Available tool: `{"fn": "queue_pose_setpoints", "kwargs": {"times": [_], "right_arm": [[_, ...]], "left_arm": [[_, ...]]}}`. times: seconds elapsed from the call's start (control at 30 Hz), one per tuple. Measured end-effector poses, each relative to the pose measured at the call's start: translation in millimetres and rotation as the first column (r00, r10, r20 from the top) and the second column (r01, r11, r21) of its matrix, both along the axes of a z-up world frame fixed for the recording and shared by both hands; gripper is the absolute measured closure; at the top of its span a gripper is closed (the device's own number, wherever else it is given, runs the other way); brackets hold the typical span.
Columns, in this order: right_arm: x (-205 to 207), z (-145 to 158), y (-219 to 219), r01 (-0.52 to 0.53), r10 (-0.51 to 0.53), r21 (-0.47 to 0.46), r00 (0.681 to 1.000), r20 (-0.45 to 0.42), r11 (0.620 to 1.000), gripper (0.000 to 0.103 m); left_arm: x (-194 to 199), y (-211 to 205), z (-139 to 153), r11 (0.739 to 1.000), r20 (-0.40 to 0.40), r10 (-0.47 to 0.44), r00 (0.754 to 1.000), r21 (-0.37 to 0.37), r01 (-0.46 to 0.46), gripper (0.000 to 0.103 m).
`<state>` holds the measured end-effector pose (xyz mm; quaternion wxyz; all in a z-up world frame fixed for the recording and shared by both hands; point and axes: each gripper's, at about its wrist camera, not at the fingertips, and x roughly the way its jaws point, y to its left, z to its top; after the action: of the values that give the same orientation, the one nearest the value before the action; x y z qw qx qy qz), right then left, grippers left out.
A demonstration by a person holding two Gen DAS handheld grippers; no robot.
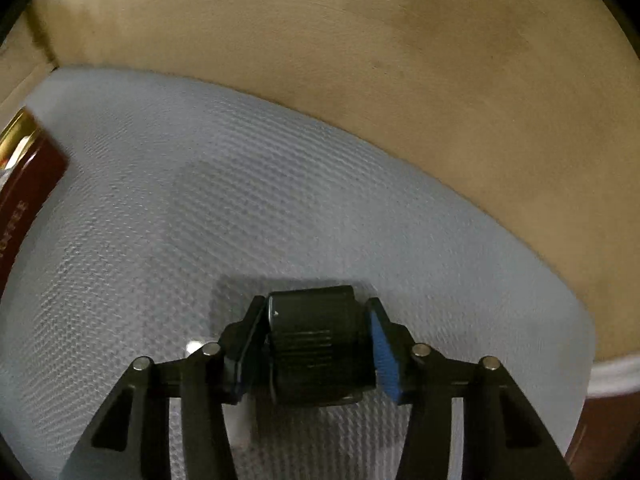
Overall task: Organize rigid objects
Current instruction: 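Lift the black charger with the right tool, then grasp the small silver tin with the left tool while the right tool holds the charger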
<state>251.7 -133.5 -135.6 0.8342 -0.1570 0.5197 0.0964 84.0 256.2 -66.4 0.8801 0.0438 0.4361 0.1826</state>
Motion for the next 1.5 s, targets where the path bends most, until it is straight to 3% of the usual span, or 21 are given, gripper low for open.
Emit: {"fn": "queue_pose_setpoints", "kwargs": {"times": [0.2, 0.43, 0.6, 0.67, 0.77, 0.83, 0.9, 0.97, 1.03, 1.1, 1.2, 1.37, 1.5], "right_arm": [[-33, -3, -34, 0.179, -0.179, -0.007, 0.983, 0.031, 0.984, 0.053], [-98, -6, -80, 0.325, -0.327, 0.031, 0.937, 0.125, 0.945, 0.053], [-144, -10, -90, 0.353, -0.35, 0.03, 0.909, 0.227, 0.935, 0.053], [-156, -12, -102, 0.351, -0.349, 0.04, 0.903, 0.251, 0.936, 0.053], [-159, -16, -109, 0.345, -0.351, 0.07, 0.897, 0.269, 0.936, 0.054], [-169, -21, -127, 0.358, -0.378, 0.125, 0.889, 0.257, 0.925, 0.054], [-171, -20, -136, 0.359, -0.387, 0.151, 0.887, 0.252, 0.921, 0.054], [-171, -19, -138, 0.359, -0.389, 0.159, 0.887, 0.25, 0.92, 0.054], [-168, -18, -142, 0.36, -0.391, 0.164, 0.886, 0.248, 0.919, 0.054], [-163, -18, -143, 0.36, -0.389, 0.158, 0.887, 0.25, 0.92, 0.054], [-161, -14, -142, 0.36, -0.391, 0.16, 0.887, 0.248, 0.919, 0.054], [-155, -29, -149, 0.36, -0.395, 0.178, 0.887, 0.239, 0.916, 0.054], [-154, -22, -156, 0.359, -0.394, 0.177, 0.888, 0.239, 0.916, 0.053]], "left_arm": [[0, -26, 13, 0.999, 0.017, -0.052, 0.998, 0.001, 0.052, 0.016], [9, -95, 38, 0.981, 0.034, -0.187, 0.982, -0.038, 0.189, 0.016], [31, -165, 43, 0.951, 0.0, -0.281, 0.96, -0.135, 0.279, 0.016], [44, -196, 39, 0.925, -0.022, -0.333, 0.943, -0.205, 0.321, 0.016], [61, -241, 29, 0.862, -0.05, -0.457, 0.888, -0.273, 0.428, 0.016], [70, -276, 21, 0.78, -0.054, -0.597, 0.801, -0.273, 0.563, 0.016], [75, -298, 14, 0.719, -0.061, -0.684, 0.727, -0.224, 0.658, 0.016], [80, -316, 2, 0.63, -0.084, -0.775, 0.627, -0.183, 0.755, 0.016], [87, -329, -9, 0.586, -0.123, -0.811, 0.573, -0.177, 0.791, 0.016], [99, -336, -22, 0.543, -0.154, -0.839, 0.521, -0.224, 0.809, 0.016], [117, -345, -37, 0.514, -0.171, -0.858, 0.485, -0.291, 0.807, 0.016], [140, -356, -56, 0.519, -0.196, -0.855, 0.48, -0.292, 0.804, 0.016], [143, -368, -64, 0.477, -0.204, -0.878, 0.433, -0.299, 0.826, 0.017]]}}
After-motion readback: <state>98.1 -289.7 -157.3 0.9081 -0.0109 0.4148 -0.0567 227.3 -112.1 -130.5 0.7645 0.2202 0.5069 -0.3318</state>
